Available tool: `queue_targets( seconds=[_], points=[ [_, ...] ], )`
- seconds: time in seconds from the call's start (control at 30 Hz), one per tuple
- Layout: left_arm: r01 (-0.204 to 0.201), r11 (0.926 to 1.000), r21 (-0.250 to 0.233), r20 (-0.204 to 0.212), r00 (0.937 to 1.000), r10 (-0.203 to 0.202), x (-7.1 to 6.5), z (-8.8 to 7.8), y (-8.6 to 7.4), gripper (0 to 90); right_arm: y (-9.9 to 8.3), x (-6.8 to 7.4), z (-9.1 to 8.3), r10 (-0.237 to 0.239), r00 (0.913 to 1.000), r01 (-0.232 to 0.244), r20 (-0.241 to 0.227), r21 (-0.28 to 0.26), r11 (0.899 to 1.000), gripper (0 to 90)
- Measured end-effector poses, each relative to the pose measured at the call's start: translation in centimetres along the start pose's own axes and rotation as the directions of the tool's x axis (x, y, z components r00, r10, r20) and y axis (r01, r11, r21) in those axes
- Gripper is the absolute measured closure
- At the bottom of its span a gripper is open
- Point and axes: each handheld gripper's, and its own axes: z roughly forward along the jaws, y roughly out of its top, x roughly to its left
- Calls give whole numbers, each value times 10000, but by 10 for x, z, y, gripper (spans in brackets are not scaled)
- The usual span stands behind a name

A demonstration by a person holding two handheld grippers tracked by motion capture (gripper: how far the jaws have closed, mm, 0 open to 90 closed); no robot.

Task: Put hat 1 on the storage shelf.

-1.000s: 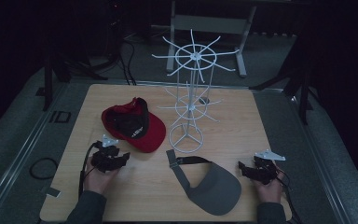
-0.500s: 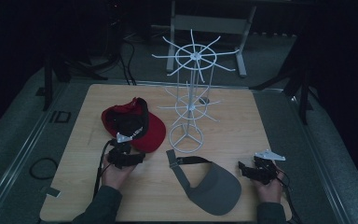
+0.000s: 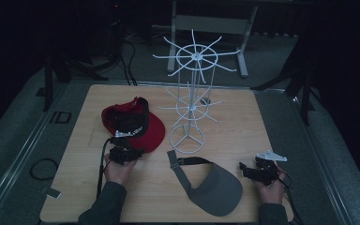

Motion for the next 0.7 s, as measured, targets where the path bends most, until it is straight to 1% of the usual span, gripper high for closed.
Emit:
queue_targets(
  seconds=[0.03, 0.07, 0.1, 0.17, 0.2, 0.23, 0.27, 0.3, 0.33, 0.37, 0.47, 0.53, 0.6, 0.7],
  points=[
    [7, 10000, -18, -221, 9998, -7, 7, -5, 0, 561, 0, 0, 0, 2, 10000, -2, -1, 0, 10000, 233],
    [7, 10000, -18, -221, 9998, -7, 7, -5, 0, 563, 0, 0, 0, -1, 10000, 1, -1, -1, 10000, 233],
    [139, 9999, -82, -349, 9993, -142, 15, -10, 1, 563, 0, 0, 0, 0, 10000, 0, -1, -1, 10000, 233],
    [358, 9993, -119, -256, 9990, -361, 23, -13, 3, 549, 0, 0, 0, 1, 10000, -1, -1, 0, 10000, 233],
    [358, 9993, -119, -256, 9990, -361, 23, -13, 3, 533, 0, 0, 0, 1, 10000, -1, -1, 0, 10000, 233],
    [403, 9991, -112, -125, 9991, -405, 25, -12, 4, 533, 0, 0, 0, 0, 10000, 0, 1, -1, 10000, 233],
    [408, 9991, -69, -47, 9992, -409, 26, -12, 5, 510, 0, 0, 0, 1, 10000, -1, 1, -1, 10000, 233],
    [308, 9995, 39, 125, 9994, -308, 25, -6, 6, 486, 0, 0, 0, 2, 10000, -2, 1, -1, 10000, 233],
    [297, 9995, 93, 213, 9993, -299, 23, -3, 6, 481, 0, 0, 0, 0, 10000, 0, 2, 0, 10000, 233],
    [341, 9993, 136, 324, 9989, -346, 22, 1, 6, 471, 0, 0, 0, 2, 10000, -2, 1, 1, 10000, 233],
    [431, 9985, 346, 444, 9980, -446, 18, 13, 5, 462, 0, 0, 0, 3, 10000, -3, -6, 0, 10000, 232],
    [564, 9978, 358, 460, 9973, -580, 19, 19, 5, 470, 0, 0, 0, 7, 10000, -7, -16, 0, 10000, 231],
    [569, 9975, 424, 482, 9971, -589, 21, 22, 5, 502, 0, 0, 0, 3, 10000, -3, -31, 4, 10000, 228],
    [743, 9963, 441, 597, 9953, -768, 24, 21, 5, 547, 0, 0, 0, -1, 10000, 1, -41, 6, 10000, 226]
  ],
)
